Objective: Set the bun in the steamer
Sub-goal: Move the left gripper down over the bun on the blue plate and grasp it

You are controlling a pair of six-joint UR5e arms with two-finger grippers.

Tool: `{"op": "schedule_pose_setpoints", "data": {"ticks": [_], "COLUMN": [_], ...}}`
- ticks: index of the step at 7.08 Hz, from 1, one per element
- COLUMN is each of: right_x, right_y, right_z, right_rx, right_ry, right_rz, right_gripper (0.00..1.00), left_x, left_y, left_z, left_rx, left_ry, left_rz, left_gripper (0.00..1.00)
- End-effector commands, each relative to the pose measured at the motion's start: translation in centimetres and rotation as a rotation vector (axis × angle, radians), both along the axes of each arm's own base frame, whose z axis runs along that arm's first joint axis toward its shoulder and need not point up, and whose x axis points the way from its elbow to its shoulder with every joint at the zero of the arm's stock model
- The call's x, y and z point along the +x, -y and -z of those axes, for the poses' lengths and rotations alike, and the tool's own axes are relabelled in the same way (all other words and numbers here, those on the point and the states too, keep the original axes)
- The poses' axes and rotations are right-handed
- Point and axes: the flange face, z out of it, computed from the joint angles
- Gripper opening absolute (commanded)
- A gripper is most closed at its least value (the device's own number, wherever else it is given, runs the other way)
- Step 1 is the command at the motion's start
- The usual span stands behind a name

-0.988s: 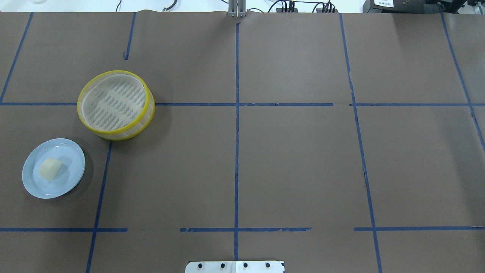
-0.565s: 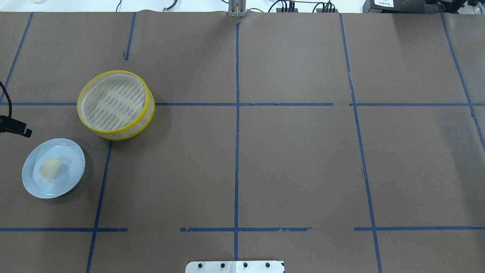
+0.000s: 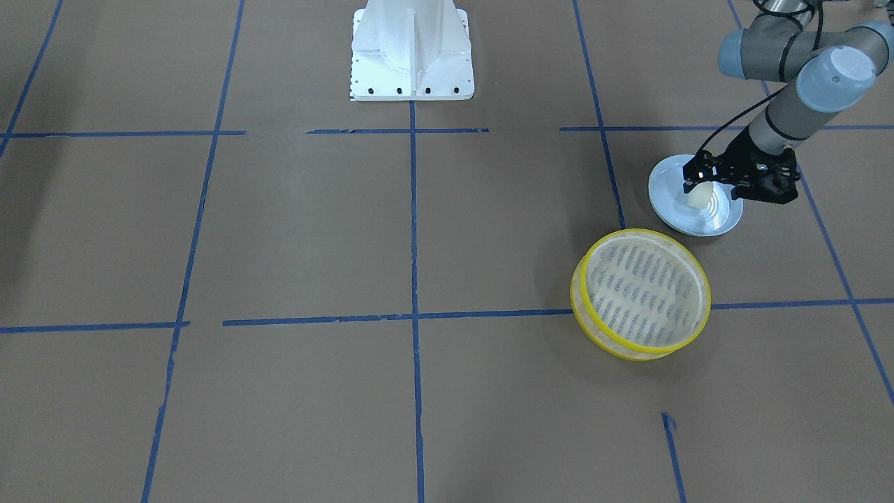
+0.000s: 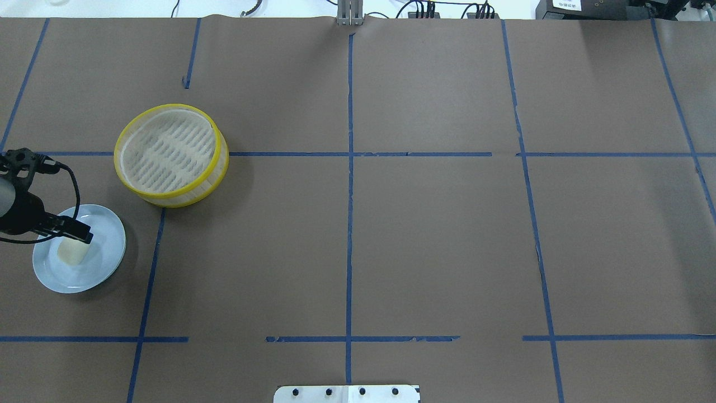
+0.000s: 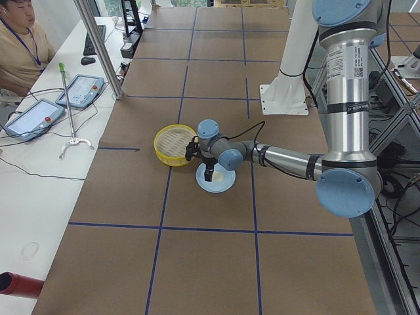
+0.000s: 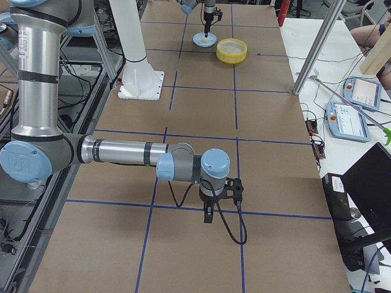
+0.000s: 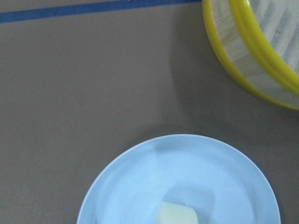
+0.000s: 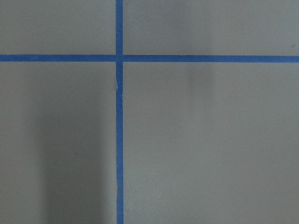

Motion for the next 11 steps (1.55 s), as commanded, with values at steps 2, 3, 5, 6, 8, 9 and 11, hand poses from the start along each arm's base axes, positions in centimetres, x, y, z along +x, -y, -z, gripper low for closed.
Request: {"op": "schedule_pose_setpoints", "data": {"ticks": [2, 3, 5, 6, 8, 9, 11], "right_x": [0.0, 0.0, 0.0, 0.0, 0.0, 0.0, 0.0], "right_y": [0.0, 0.0, 0.0, 0.0, 0.0, 0.0, 0.0], "right_z": [0.0, 0.0, 0.0, 0.0, 0.0, 0.0, 0.0], "right_rx": [0.000, 0.000, 0.000, 0.000, 0.000, 0.000, 0.000], "right_ry": [0.000, 0.000, 0.000, 0.000, 0.000, 0.000, 0.000], "right_rz": [0.000, 0.000, 0.000, 0.000, 0.000, 0.000, 0.000], "right_gripper": [1.00, 1.00, 1.00, 1.00, 1.00, 1.00, 1.00], "left_x": [2.1, 2.2, 2.2, 2.3, 2.2, 2.1, 2.0], "left_y": [-1.2, -1.2, -1.3, -1.3, -1.4, -1.4, -1.3], "left_z": [-0.7, -1.7, -1.6, -1.5, -1.3, -1.1, 0.2], "left_rx": [0.010, -0.004, -0.007, -0.009, -0.010, -0.009, 0.006], "left_ry": [0.026, 0.040, 0.035, 0.033, 0.030, 0.029, 0.012], "left_rz": [-0.037, -0.039, -0.041, -0.044, -0.041, -0.041, -0.036], "left_gripper": [0.98, 0.95, 0.83, 0.69, 0.45, 0.40, 0.36]}}
